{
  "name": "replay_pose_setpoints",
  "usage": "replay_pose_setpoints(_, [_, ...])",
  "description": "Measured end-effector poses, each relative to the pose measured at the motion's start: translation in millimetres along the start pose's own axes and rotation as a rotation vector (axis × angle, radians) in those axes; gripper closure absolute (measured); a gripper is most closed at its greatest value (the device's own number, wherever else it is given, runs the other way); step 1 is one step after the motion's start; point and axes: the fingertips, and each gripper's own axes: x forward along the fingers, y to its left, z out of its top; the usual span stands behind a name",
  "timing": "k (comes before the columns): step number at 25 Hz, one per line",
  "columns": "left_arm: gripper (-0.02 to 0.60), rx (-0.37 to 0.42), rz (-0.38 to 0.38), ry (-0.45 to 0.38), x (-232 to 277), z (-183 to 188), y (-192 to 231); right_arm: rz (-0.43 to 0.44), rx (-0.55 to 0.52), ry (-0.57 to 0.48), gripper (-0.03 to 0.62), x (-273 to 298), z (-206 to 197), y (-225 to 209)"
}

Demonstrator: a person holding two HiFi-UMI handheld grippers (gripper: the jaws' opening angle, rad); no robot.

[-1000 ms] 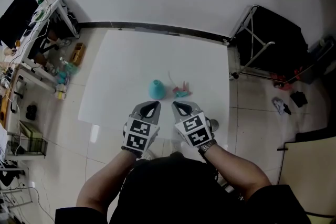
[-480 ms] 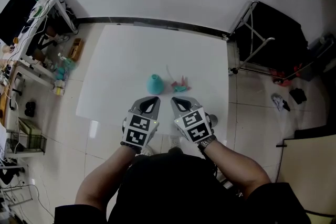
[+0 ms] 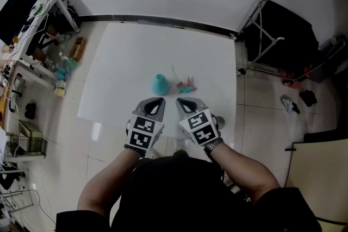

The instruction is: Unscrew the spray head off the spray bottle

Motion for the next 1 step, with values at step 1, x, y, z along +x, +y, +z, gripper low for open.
replay_pose_setpoints(1, [0.565, 0.0, 0.0, -0.001, 0.4, 0.4, 0.7, -0.001, -0.002, 0.001, 0.602, 0.7, 0.6, -0.1])
